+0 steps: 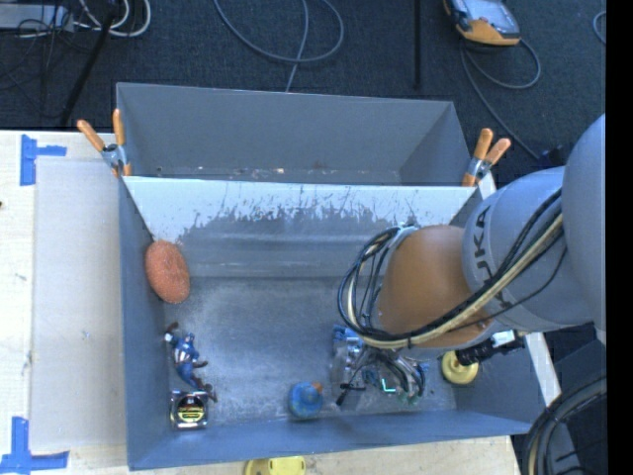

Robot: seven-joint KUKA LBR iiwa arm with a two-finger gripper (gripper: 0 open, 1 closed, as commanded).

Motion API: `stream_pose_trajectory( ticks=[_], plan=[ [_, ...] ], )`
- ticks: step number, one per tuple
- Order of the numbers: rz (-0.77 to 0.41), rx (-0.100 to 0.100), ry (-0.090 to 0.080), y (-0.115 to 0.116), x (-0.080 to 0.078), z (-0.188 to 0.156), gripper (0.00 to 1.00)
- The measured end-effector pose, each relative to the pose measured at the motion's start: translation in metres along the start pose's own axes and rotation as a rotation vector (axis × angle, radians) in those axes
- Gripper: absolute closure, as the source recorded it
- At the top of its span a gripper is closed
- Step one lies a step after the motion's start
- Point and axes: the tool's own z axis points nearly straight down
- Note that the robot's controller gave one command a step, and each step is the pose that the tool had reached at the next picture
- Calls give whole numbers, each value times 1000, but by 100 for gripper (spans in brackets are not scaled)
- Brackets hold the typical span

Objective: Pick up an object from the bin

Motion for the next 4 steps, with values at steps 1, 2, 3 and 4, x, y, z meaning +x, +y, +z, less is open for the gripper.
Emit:
stream_pose_trajectory(
  ticks=[1,2,3,4],
  plan=[
    [0,0,0,0,0,0,0],
    [-62,1,-2,47,-14,11,0],
    [-20,-4,-5,77,-10,15,100],
    [4,-5,-6,67,-9,16,100]
  ],
)
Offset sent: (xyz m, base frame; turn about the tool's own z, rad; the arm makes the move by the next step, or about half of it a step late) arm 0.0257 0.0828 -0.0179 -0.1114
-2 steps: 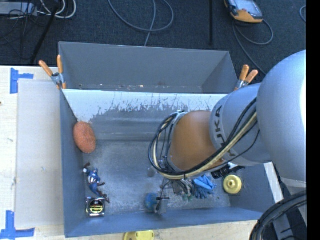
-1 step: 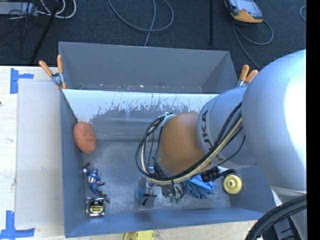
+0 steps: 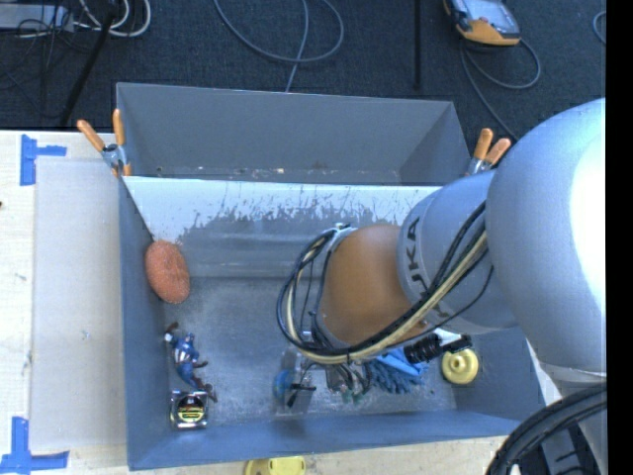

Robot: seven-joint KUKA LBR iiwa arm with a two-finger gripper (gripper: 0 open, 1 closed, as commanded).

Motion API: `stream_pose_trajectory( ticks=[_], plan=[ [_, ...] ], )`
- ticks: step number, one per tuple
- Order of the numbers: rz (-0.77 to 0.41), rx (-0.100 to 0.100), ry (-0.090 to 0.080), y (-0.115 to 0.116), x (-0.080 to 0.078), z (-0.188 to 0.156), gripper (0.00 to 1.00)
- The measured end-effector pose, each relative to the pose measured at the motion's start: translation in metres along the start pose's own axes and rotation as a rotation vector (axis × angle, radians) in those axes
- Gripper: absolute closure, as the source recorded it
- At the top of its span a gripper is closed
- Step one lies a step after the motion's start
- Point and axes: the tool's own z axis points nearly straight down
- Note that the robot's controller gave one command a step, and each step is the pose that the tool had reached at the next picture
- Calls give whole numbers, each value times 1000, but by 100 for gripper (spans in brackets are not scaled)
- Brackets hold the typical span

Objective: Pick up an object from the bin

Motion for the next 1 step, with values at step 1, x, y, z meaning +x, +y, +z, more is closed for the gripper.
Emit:
stream_pose_trajectory(
  ticks=[1],
  plan=[
    [-11,6,7,11,-7,-35,100]
  ],
)
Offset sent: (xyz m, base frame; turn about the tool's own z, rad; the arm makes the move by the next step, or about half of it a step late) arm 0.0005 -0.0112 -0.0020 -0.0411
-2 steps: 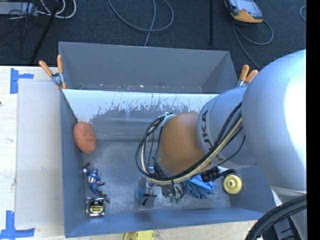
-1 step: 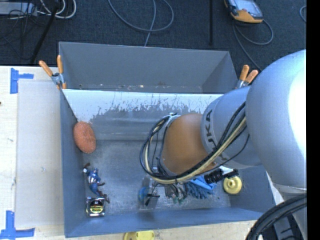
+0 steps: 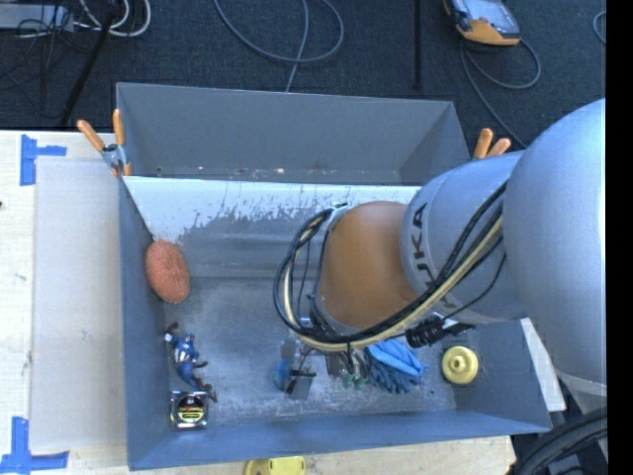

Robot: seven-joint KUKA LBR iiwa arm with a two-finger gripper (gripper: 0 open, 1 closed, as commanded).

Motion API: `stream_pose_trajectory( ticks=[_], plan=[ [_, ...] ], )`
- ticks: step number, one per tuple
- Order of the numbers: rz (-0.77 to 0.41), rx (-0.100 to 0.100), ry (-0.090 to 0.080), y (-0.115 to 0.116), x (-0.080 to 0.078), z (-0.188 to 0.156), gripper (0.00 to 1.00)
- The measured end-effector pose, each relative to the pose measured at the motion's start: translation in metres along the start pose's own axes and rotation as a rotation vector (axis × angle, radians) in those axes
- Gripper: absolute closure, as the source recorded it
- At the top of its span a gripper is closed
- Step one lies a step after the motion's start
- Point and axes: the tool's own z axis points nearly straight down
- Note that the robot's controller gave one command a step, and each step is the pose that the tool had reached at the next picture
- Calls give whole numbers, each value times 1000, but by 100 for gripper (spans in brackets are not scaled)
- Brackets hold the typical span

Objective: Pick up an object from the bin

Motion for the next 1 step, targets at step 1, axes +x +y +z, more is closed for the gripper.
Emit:
stream_pose_trajectory(
  ticks=[1],
  plan=[
    [-13,-2,-7,-7,1,2,100]
  ],
)
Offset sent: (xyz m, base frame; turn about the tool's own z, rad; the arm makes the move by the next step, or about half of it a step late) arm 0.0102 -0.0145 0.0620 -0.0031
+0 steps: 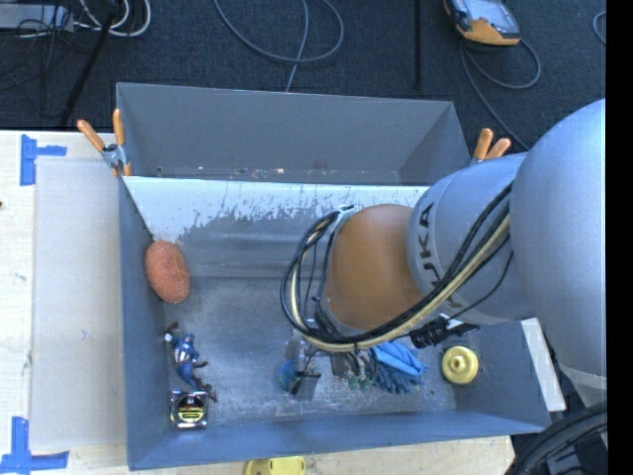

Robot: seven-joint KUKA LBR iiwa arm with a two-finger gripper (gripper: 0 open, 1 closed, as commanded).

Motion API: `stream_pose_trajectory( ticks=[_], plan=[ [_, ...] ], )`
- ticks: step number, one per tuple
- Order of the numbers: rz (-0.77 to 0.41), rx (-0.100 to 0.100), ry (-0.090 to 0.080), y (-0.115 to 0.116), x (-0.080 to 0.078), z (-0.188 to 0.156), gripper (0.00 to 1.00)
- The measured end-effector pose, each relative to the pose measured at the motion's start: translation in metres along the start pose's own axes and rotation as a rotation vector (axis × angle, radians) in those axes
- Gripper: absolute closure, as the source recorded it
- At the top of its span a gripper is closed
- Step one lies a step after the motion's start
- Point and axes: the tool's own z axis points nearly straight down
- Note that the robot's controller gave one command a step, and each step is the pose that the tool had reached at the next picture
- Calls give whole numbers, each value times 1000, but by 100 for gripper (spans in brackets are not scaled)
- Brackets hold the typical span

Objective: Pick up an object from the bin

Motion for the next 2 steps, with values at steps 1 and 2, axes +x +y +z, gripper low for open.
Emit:
stream_pose_trajectory(
  ticks=[1,2],
  plan=[
    [4,3,13,-4,-3,-27,100],
    [-29,1,7,-24,-16,-79,100]
  ],
)
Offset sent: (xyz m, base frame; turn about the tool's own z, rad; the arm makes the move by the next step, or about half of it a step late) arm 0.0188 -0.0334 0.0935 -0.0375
